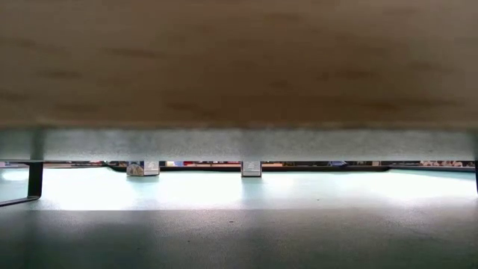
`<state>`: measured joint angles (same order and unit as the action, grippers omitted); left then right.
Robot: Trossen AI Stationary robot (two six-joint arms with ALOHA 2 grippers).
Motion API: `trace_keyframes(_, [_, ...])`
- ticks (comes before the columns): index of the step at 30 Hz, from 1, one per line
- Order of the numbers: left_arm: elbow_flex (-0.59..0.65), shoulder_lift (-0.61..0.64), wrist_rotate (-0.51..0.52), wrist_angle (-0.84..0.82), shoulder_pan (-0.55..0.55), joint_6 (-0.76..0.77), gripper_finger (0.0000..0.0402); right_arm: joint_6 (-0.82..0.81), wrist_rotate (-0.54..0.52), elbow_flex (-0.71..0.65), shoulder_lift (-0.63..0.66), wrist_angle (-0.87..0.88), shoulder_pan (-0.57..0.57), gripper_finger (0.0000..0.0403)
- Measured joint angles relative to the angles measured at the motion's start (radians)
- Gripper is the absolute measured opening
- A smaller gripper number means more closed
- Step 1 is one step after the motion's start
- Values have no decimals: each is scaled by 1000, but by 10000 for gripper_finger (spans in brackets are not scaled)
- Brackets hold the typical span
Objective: Stack cereal on shelf
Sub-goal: Put the right violet cereal box on the shelf aligned with the other violet cereal box
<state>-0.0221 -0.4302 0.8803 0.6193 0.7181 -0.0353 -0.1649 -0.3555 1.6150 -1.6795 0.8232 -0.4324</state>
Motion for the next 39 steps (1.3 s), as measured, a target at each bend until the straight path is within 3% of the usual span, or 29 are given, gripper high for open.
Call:
trace_keyframes(4, [0, -1, 0, 0, 0, 0, 384, -21, 19, 1, 7, 6, -2, 328])
trace_keyframes(10, [0, -1, 0, 0, 0, 0, 384, -109, 130, 1, 10, -21, -11, 328])
trace_keyframes(27, [0, -4, 0, 0, 0, 0, 384, -418, 119, 1, -4, -65, -41, 328])
trace_keyframes(39, [0, -7, 0, 0, 0, 0, 384, -428, 93, 1, -40, -67, -45, 328])
